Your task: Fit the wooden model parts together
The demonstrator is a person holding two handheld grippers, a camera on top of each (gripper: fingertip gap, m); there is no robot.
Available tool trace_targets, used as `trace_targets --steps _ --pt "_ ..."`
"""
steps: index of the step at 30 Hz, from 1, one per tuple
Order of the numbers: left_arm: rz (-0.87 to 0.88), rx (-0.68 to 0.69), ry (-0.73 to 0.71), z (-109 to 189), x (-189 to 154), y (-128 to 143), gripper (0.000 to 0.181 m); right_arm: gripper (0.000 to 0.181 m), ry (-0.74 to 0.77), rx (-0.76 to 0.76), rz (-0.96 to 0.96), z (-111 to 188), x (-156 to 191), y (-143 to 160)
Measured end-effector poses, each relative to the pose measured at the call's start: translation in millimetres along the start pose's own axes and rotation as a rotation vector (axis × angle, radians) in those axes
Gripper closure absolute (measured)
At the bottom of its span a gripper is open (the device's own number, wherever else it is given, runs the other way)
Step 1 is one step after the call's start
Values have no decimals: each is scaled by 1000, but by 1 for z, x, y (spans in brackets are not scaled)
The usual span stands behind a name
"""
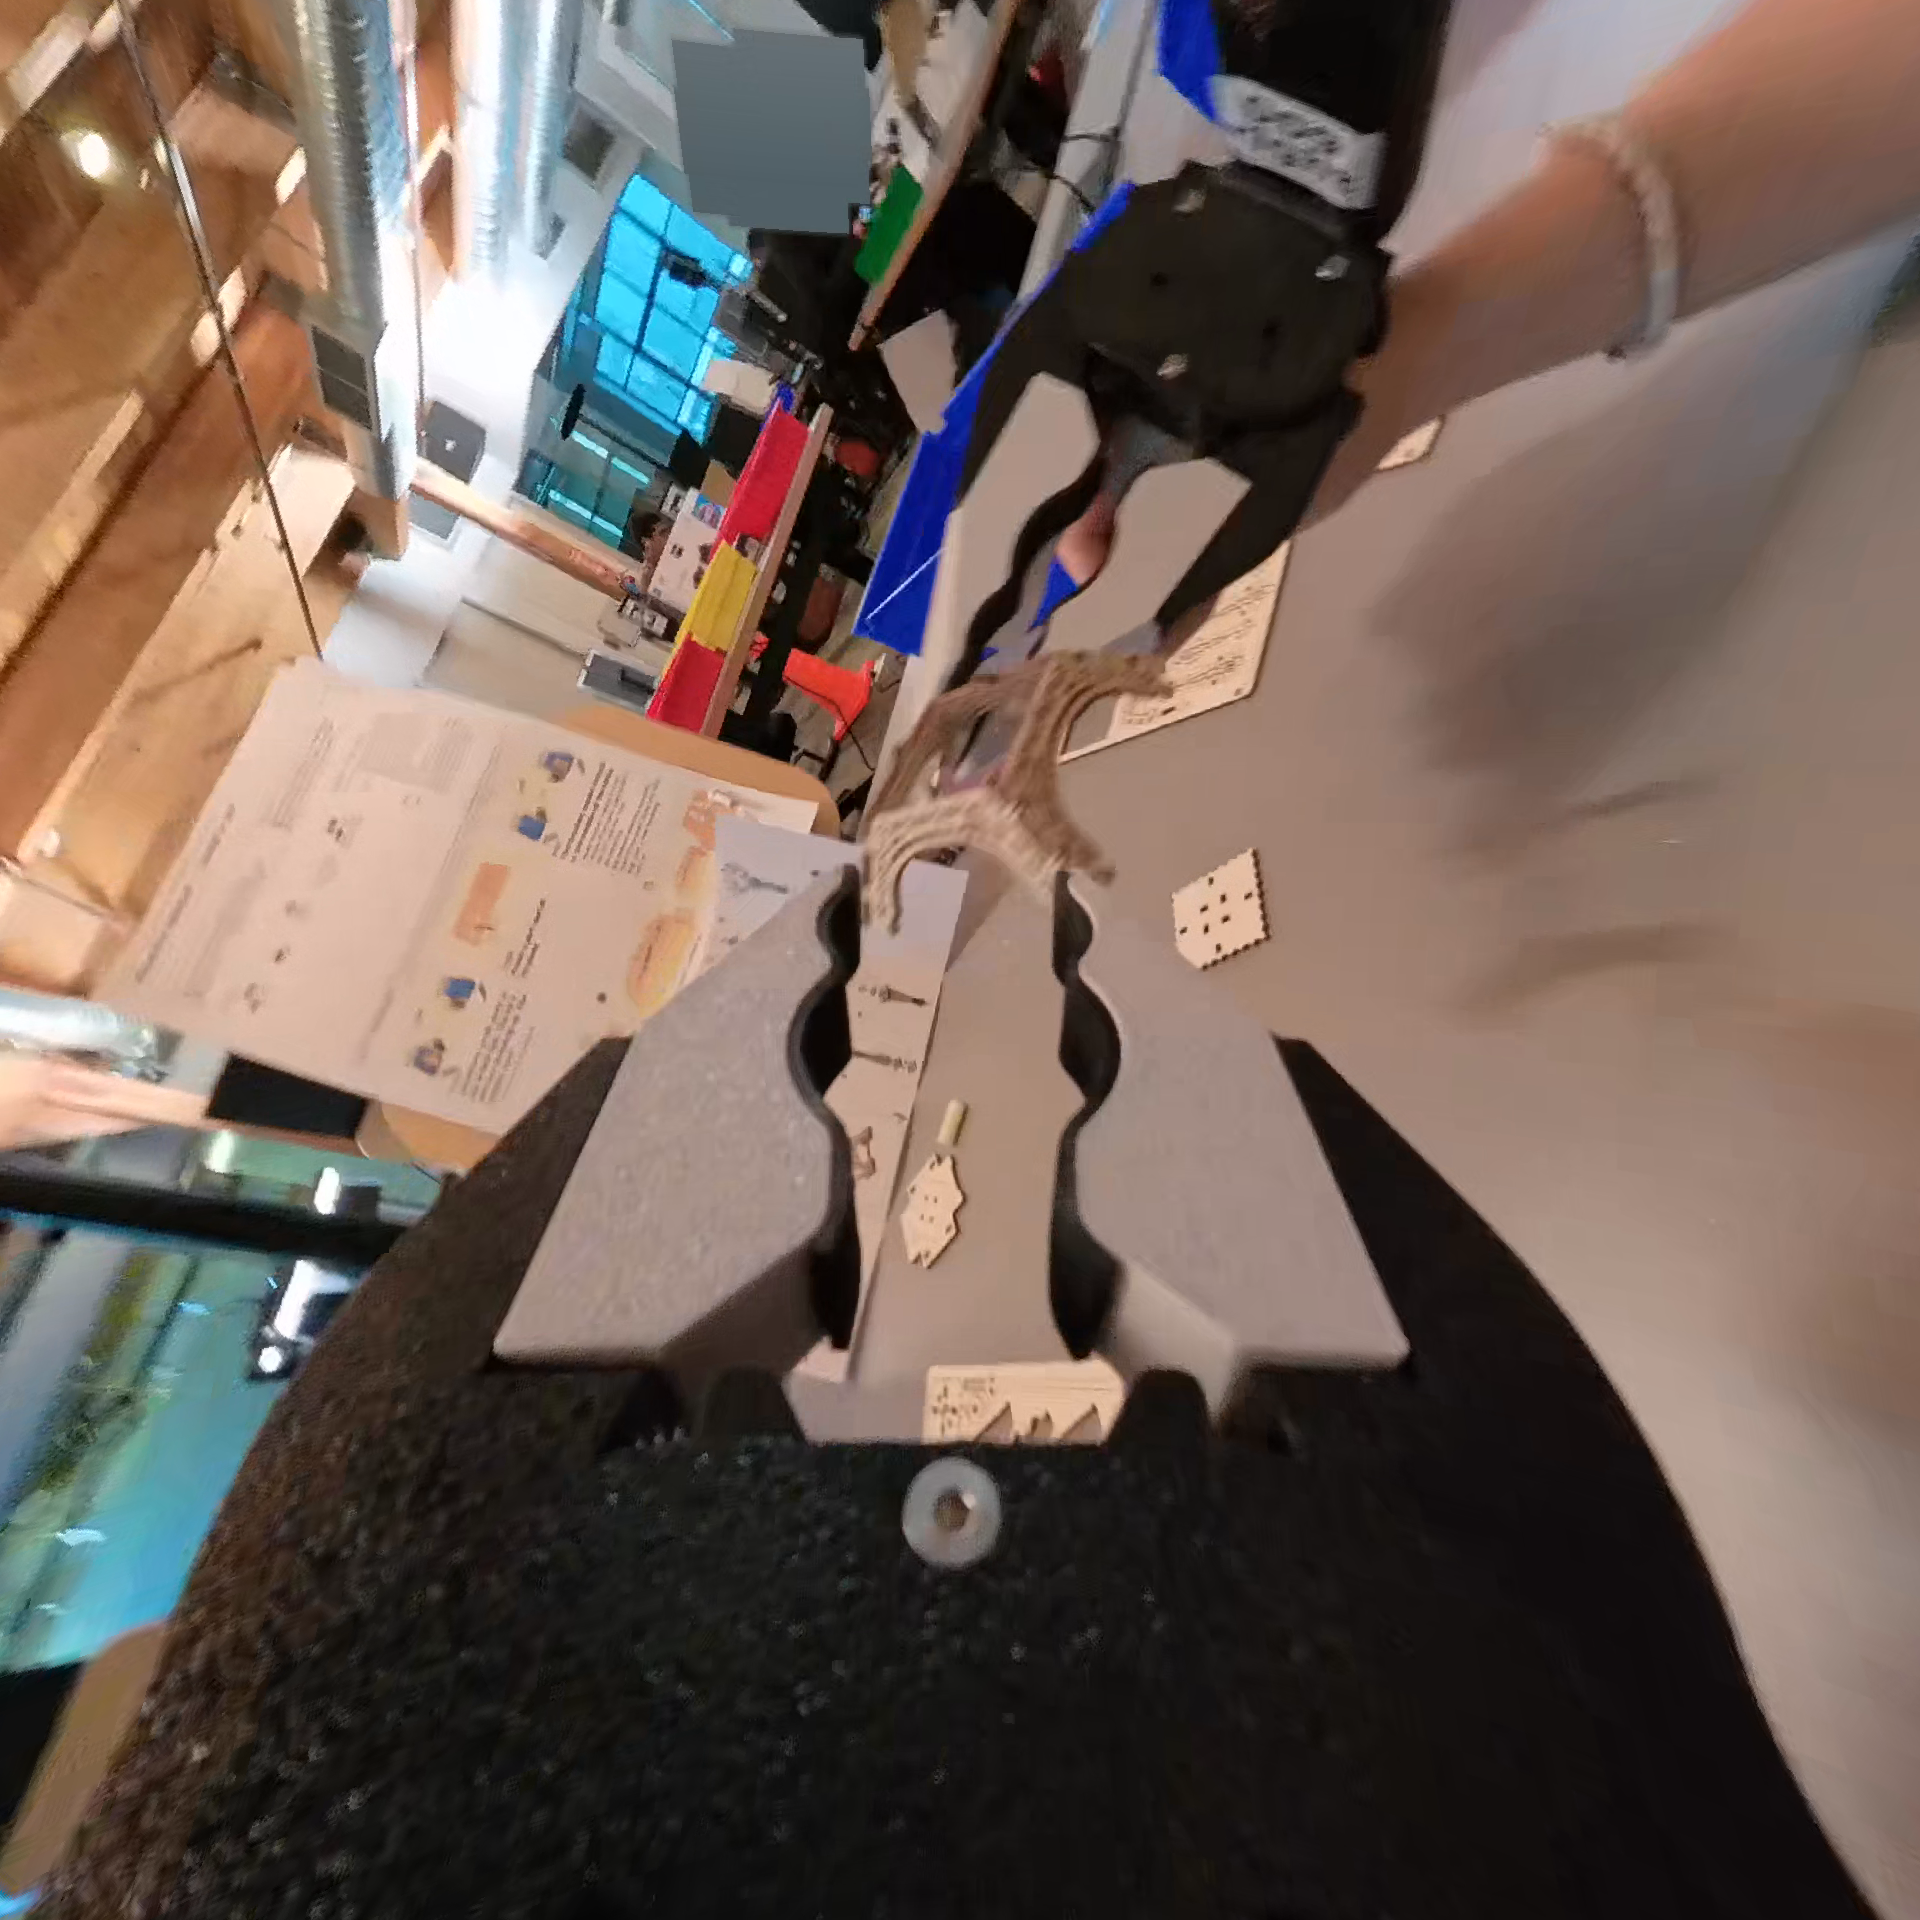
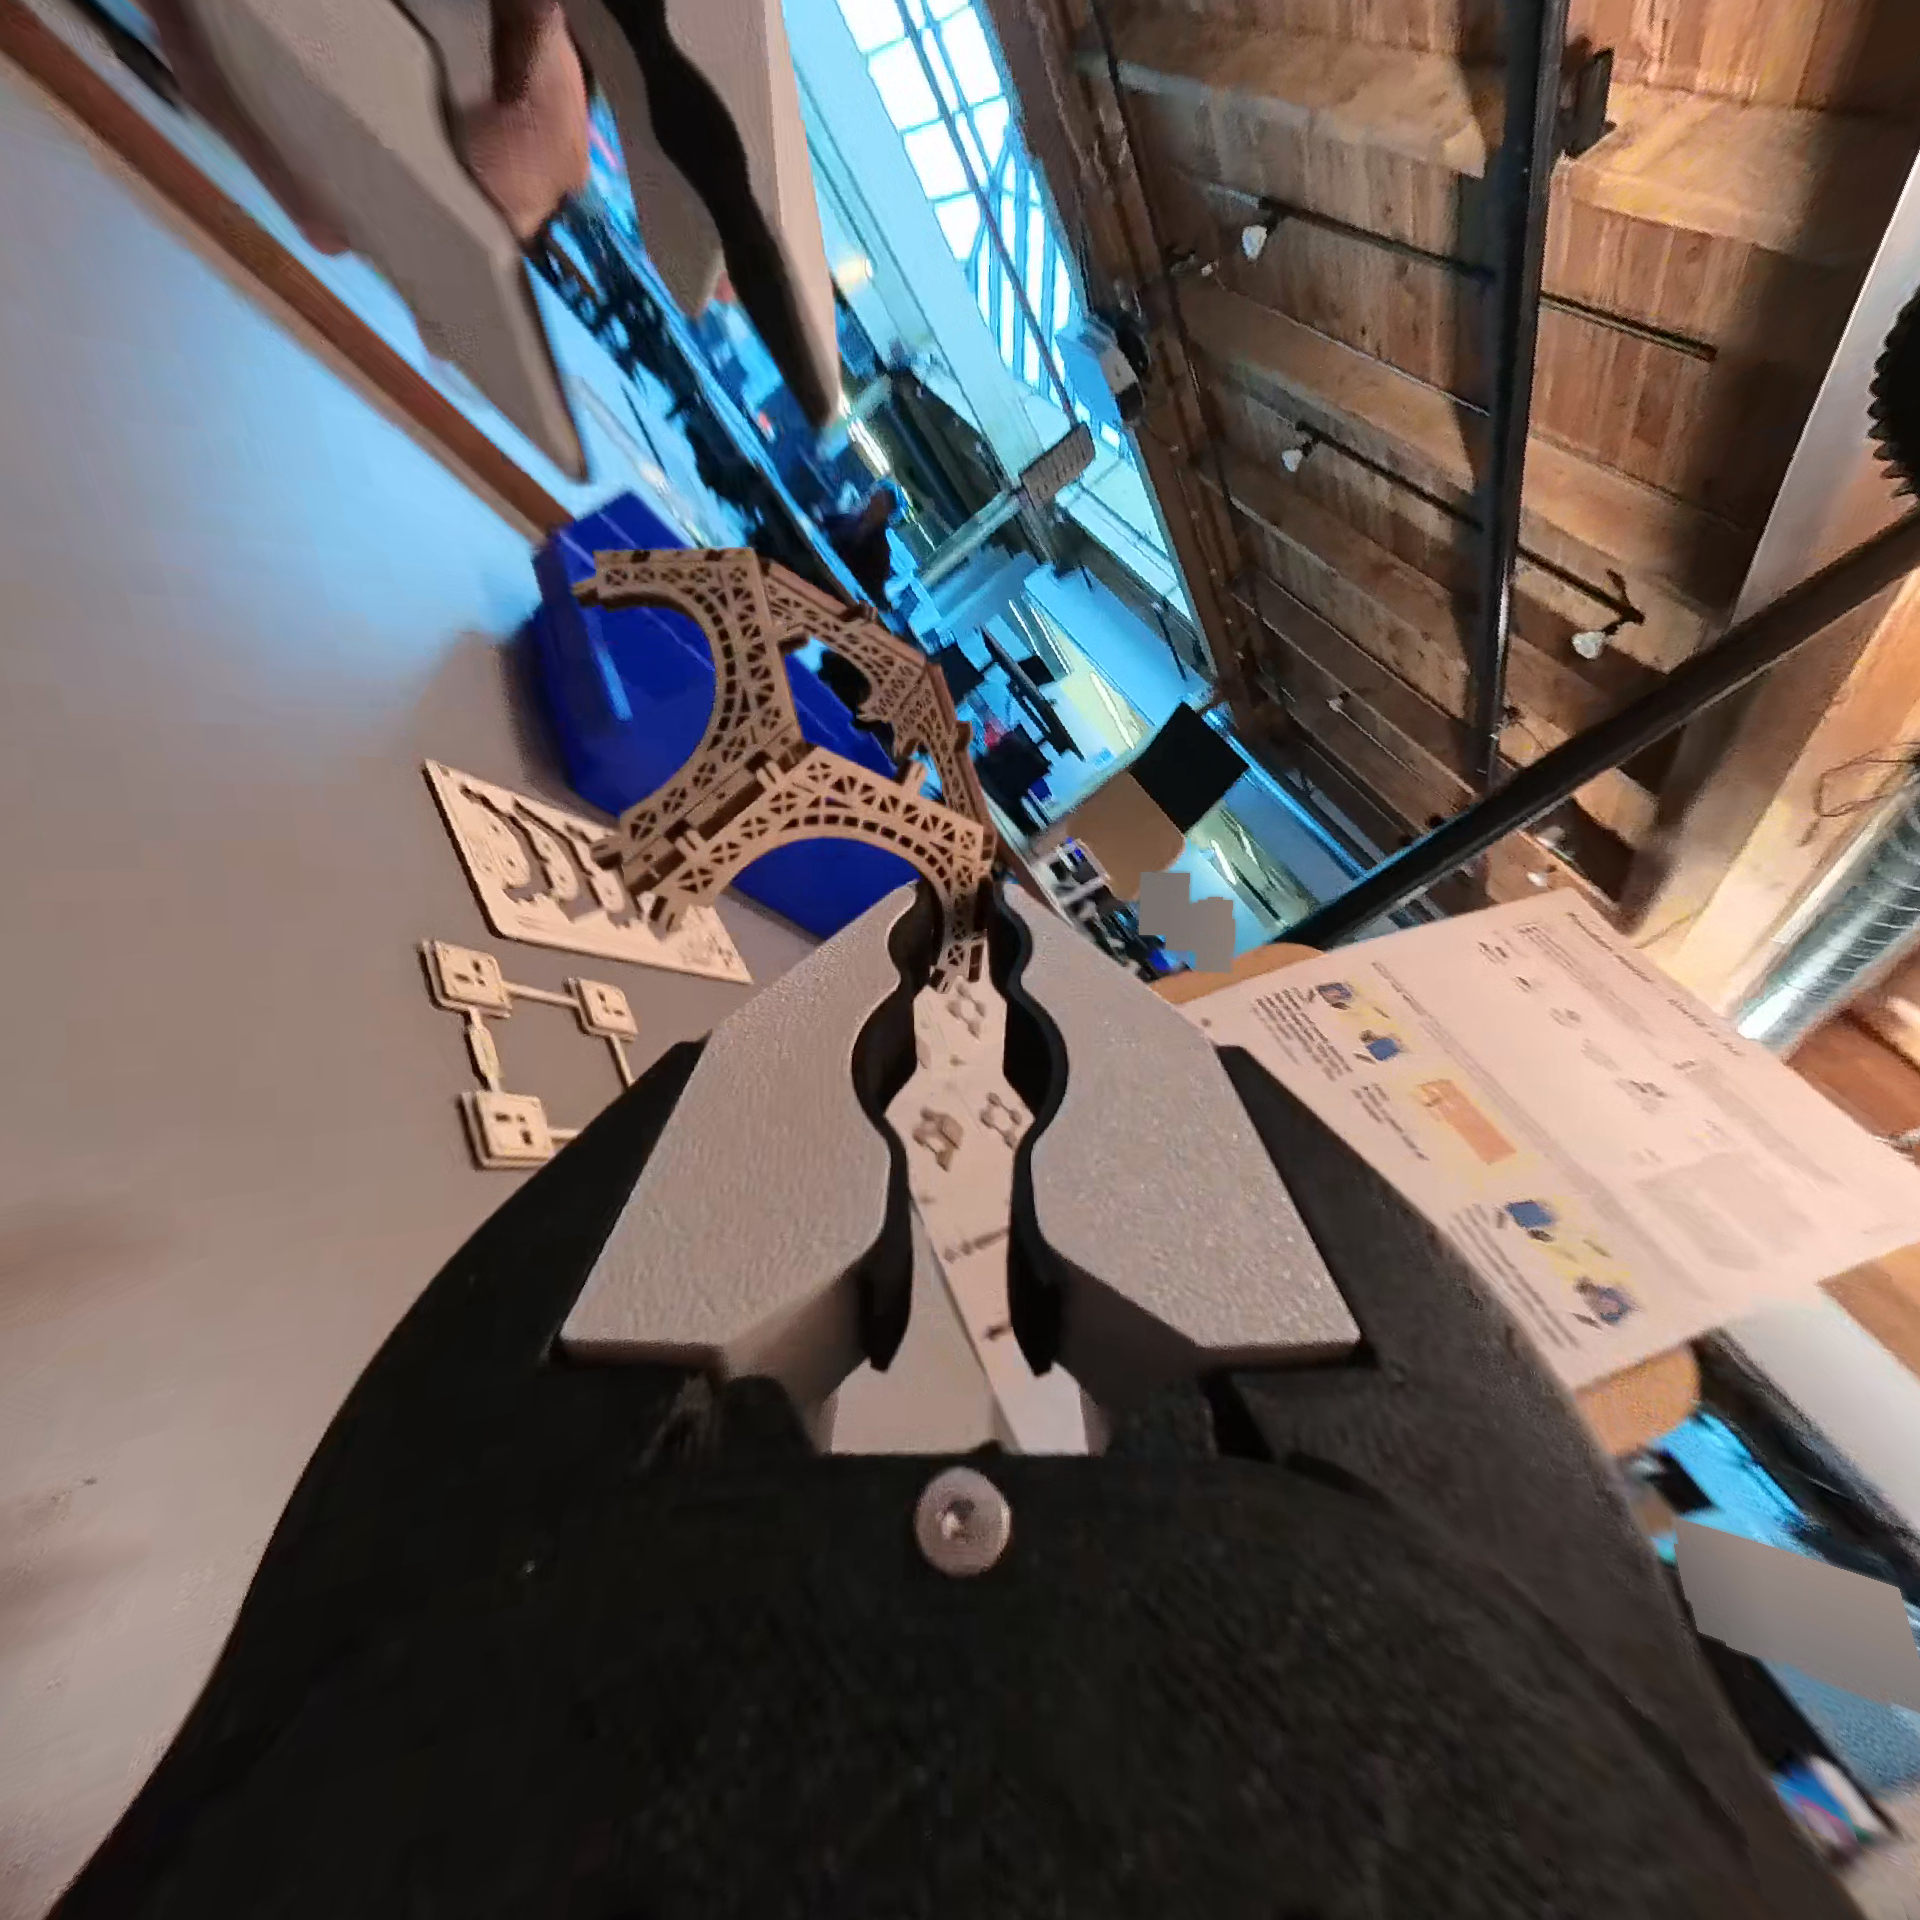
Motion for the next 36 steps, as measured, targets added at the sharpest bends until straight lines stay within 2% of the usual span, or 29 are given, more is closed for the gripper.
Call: trace_targets --steps 2,5,10,13,18,36 --pt "46 43 3 7 6 14 146 174 -33 -44 -48 1 2 -4" --pt "23 126 26 5 2 30 142 174 -88 -104 15 2 12 -14" --pt "33 82 121 -9 -17 22 148 174 -214 -133 38 0 33 -23" --pt "24 66 133 -11 -21 19 159 174 -241 -130 44 -1 38 -23" --pt "36 57 148 -13 -23 19 168 174 -241 -126 39 -1 38 -21" --pt "46 47 124 -17 -19 19 171 174 -206 -86 61 -3 34 -16"
Point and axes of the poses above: each gripper's, where its closed fingertips meet, z back along the fingers, y out of its underside, x = y × z across the jaws, the point moved 3 cm from there along z, back along the fingers, and after that the axes turned 1 degree about -z, right-handed, at the moved point
